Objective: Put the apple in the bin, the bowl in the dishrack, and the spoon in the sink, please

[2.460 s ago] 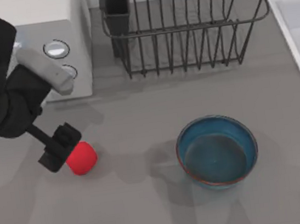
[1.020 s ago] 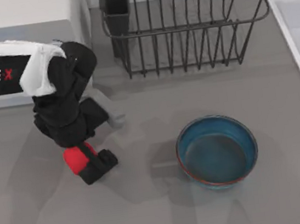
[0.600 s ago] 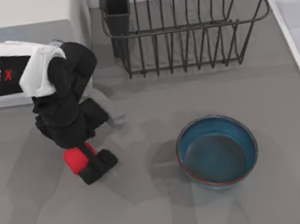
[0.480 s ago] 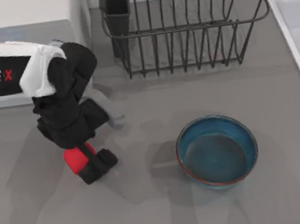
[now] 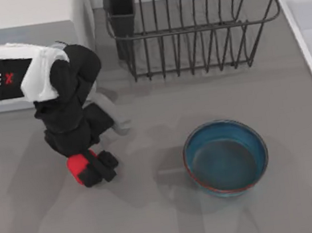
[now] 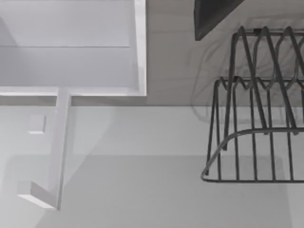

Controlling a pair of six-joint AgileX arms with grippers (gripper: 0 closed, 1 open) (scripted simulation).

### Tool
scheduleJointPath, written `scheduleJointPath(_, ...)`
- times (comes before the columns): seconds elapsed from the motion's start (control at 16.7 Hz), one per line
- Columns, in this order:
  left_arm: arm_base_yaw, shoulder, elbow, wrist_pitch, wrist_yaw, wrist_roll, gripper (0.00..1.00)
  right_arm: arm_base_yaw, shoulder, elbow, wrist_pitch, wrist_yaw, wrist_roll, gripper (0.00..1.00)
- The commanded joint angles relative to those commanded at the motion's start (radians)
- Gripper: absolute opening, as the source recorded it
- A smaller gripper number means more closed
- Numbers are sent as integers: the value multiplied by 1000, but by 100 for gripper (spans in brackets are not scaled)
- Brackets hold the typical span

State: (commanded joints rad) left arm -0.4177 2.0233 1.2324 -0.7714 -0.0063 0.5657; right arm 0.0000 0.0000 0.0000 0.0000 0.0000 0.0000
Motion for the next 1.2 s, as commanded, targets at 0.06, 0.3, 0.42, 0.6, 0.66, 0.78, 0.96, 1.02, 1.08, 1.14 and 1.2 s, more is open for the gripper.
scheduleJointPath(0.06, 0, 0, 0, 0, 0, 0, 0, 0, 0, 0, 0, 0, 0, 100)
scheduleJointPath(0.3, 0, 0, 0, 0, 0, 0, 0, 0, 0, 0, 0, 0, 0, 100)
scheduleJointPath(0.42, 0, 0, 0, 0, 0, 0, 0, 0, 0, 0, 0, 0, 0, 100)
scheduleJointPath(0.6, -2, -22, 6, -19, 18, -10, 0, 0, 0, 0, 0, 0, 0, 100)
scheduleJointPath(0.66, -3, -28, 20, -33, 18, -9, 0, 0, 0, 0, 0, 0, 0, 100)
scheduleJointPath(0.78, -4, -49, 67, -89, 18, -9, 0, 0, 0, 0, 0, 0, 0, 100)
scheduleJointPath(0.96, -5, -81, 139, -230, 17, -11, 0, 0, 0, 0, 0, 0, 0, 100)
scheduleJointPath(1.02, -5, -92, 163, -279, 17, -11, 0, 0, 0, 0, 0, 0, 0, 100)
scheduleJointPath(1.08, -5, -106, 189, -321, 17, -11, 0, 0, 0, 0, 0, 0, 0, 100)
scheduleJointPath(1.14, -5, -122, 215, -353, 17, -12, 0, 0, 0, 0, 0, 0, 0, 100)
scheduleJointPath(1.2, -5, -137, 235, -375, 17, -13, 0, 0, 0, 0, 0, 0, 0, 100)
